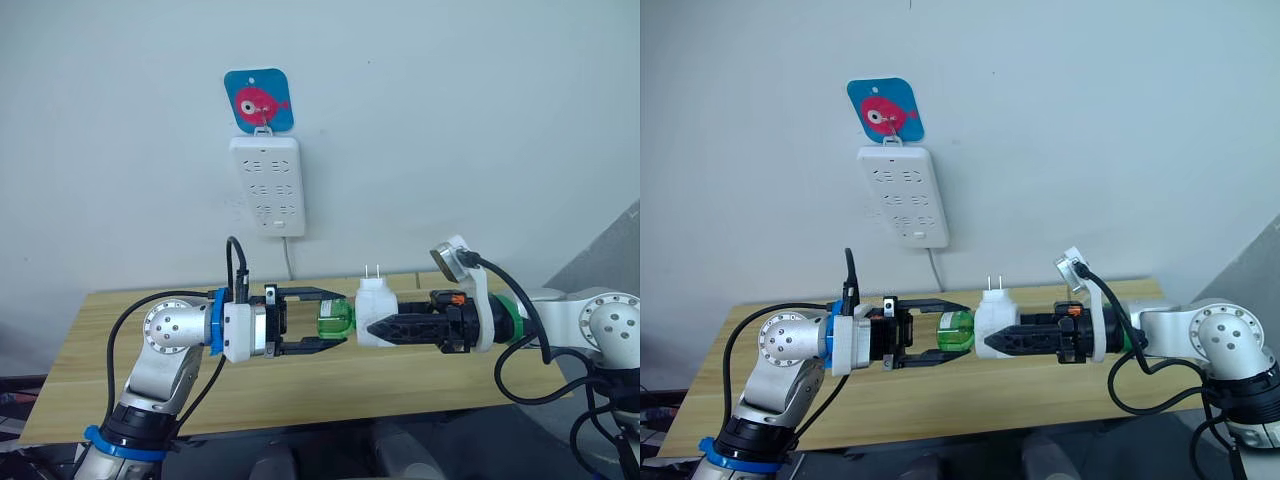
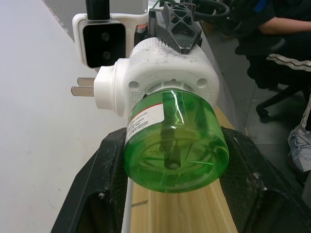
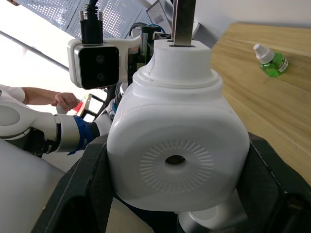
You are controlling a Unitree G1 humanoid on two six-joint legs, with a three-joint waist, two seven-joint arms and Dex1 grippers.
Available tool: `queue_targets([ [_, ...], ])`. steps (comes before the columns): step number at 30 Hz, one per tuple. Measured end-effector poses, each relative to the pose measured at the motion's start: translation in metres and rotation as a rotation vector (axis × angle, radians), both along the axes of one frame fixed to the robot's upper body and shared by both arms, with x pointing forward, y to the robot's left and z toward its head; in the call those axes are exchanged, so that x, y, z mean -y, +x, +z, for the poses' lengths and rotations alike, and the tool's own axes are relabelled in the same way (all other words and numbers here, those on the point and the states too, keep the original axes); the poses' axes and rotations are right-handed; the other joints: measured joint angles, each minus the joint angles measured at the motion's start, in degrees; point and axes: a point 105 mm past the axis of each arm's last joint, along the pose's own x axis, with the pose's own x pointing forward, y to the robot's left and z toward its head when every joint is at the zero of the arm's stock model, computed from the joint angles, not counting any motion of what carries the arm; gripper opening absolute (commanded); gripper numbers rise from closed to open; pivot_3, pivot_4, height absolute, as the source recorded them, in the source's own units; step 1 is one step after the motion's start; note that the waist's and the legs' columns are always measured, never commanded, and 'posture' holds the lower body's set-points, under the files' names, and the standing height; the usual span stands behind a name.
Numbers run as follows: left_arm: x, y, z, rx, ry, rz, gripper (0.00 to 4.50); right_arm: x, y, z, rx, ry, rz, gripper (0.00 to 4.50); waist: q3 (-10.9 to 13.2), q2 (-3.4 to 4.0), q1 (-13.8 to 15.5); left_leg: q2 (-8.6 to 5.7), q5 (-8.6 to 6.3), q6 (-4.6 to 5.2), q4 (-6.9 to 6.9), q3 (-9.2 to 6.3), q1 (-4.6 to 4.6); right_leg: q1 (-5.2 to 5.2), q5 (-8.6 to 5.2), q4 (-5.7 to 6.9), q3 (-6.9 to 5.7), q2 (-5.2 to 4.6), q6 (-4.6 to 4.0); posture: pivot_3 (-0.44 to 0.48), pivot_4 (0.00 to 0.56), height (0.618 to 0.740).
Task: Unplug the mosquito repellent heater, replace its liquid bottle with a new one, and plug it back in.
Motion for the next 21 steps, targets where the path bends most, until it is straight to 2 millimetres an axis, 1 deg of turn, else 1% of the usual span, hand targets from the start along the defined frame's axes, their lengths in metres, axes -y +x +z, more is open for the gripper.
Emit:
queue_targets([
  [3,0.0,0.0,0.001,-0.013,0.006,-0.001,2.22,0.0,0.0,0.0,0.0,0.0,0.0,3.0,0.0,0.0,0.0,0.01,0.0,0.0,0.0,-0.01,0.0,0.0,0.0,0.01,-0.01,0.0,0.0,-0.14,0.098,0.74],
  [5,-0.001,-0.002,0.002,-0.059,0.028,-0.008,2.22,-0.001,-0.001,0.0,-0.002,0.002,0.005,3.0,0.0,0.0,0.0,0.01,0.0,0.0,-0.01,-0.02,0.01,0.0,0.0,0.01,-0.01,0.02,0.0,-0.141,0.1,0.74],
  [7,-0.003,-0.003,0.004,-0.253,0.089,-0.007,2.22,-0.002,-0.002,-0.002,-0.01,-0.002,0.014,3.0,0.1,-0.05,-0.2,0.04,0.0,0.0,-0.01,-0.12,-0.01,-0.01,-0.01,0.04,-0.08,0.04,0.0,-0.134,0.101,0.74],
  [10,-0.003,-0.003,0.011,-0.509,0.137,0.009,2.22,-0.003,-0.002,-0.001,-0.007,0.004,0.014,3.0,0.1,-0.02,-0.3,0.01,0.0,0.0,0.0,-0.15,-0.02,0.02,-0.02,0.02,-0.13,0.03,0.02,-0.134,0.101,0.74],
  [11,-0.003,-0.002,0.013,-0.622,0.148,0.014,2.22,-0.002,-0.001,-0.001,-0.006,0.001,0.013,3.0,0.1,-0.04,-0.3,0.0,0.0,0.0,0.01,-0.16,-0.01,0.04,-0.02,0.02,-0.16,0.03,0.02,-0.134,0.101,0.74],
  [13,-0.007,-0.001,0.014,-0.785,0.183,0.026,2.22,-0.001,-0.001,-0.002,-0.007,-0.013,0.009,3.0,0.2,-0.06,-0.4,0.0,0.0,0.0,-0.01,-0.16,-0.01,0.02,-0.02,0.01,-0.17,0.04,0.02,-0.135,0.102,0.74],
  [19,-0.012,-0.002,0.02,-1.168,0.206,0.038,2.22,0.0,-0.002,-0.003,-0.011,-0.018,0.018,3.0,0.3,-0.1,-0.7,0.01,0.0,0.0,-0.06,-0.23,-0.03,-0.01,-0.03,0.02,-0.26,0.04,0.0,-0.139,0.103,0.74],
  [21,-0.013,0.0,0.023,-1.253,0.202,0.037,2.22,0.0,-0.002,-0.002,-0.006,-0.012,0.015,3.0,0.3,-0.1,-0.8,0.0,0.0,0.0,-0.05,-0.23,-0.03,-0.01,-0.03,0.02,-0.25,0.04,0.0,-0.141,0.102,0.74],
])
